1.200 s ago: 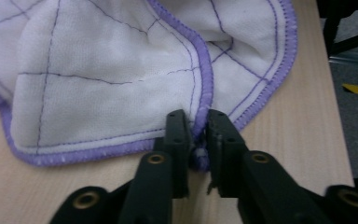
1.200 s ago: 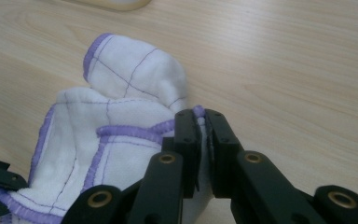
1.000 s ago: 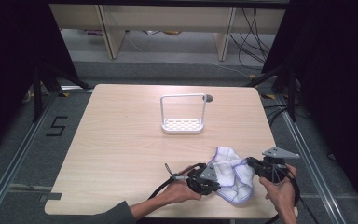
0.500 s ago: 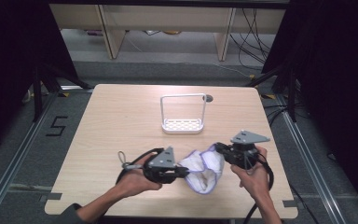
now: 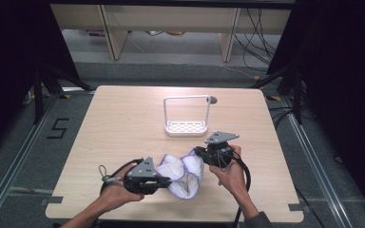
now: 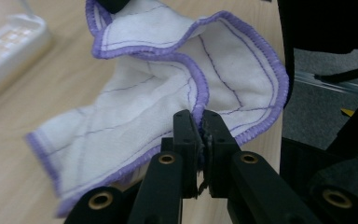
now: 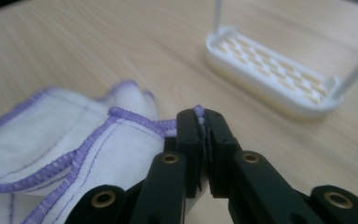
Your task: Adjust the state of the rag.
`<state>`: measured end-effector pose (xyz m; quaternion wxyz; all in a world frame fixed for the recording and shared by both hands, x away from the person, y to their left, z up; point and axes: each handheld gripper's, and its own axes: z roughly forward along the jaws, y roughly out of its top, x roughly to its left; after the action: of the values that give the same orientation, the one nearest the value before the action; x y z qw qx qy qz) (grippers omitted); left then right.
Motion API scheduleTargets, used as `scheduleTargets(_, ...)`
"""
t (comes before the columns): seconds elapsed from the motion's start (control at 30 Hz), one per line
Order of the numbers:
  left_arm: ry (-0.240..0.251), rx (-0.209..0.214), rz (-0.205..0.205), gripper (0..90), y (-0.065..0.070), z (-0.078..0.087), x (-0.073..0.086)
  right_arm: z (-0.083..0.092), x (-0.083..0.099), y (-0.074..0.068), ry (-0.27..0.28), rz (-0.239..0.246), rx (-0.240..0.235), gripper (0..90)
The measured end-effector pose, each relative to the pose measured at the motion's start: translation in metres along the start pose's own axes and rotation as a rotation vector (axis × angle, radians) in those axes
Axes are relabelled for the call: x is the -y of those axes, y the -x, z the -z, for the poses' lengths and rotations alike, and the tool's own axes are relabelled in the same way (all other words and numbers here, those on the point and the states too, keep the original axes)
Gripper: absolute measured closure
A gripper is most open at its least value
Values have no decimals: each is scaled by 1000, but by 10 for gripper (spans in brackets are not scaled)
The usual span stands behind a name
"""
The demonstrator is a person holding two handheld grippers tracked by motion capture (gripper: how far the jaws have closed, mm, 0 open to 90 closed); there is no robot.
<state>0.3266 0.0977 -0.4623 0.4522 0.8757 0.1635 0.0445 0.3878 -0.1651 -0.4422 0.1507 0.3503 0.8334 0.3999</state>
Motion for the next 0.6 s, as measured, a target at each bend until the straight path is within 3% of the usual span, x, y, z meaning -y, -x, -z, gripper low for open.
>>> scheduleTargets(0.03,-24,7,-16,845,2,-17,0,-3,13,6,-28,-15,4,860)
scheduleTargets(0.1,-31,21,-8,837,2,-25,0,-2,18,9,-55,-23,15,859)
scheduleTargets(0.13,-44,35,-7,826,4,-37,-1,-1,28,14,-87,-48,42,856)
scheduleTargets(0.27,-59,47,-13,753,5,-43,0,-1,38,19,-115,-35,67,844)
scheduleTargets(0.37,-44,37,-10,593,6,-36,2,-1,46,20,-140,-17,93,779)
scheduleTargets(0.4,-34,9,-22,548,2,-25,2,2,45,19,-143,-45,93,742)
scheduleTargets(0.47,-15,6,2,470,0,-19,2,4,44,20,-128,-44,103,712)
scheduleTargets(0.5,5,2,12,447,-2,-13,2,10,39,15,-120,-83,110,650)
scheduleTargets(0.53,32,1,35,447,-4,-8,2,10,39,15,-120,-83,110,650)
scheduleTargets(0.57,47,-7,44,400,-6,-2,3,16,32,12,-67,-39,100,602)
scheduleTargets(0.6,52,-26,53,400,-8,5,4,16,32,12,-67,-39,100,602)
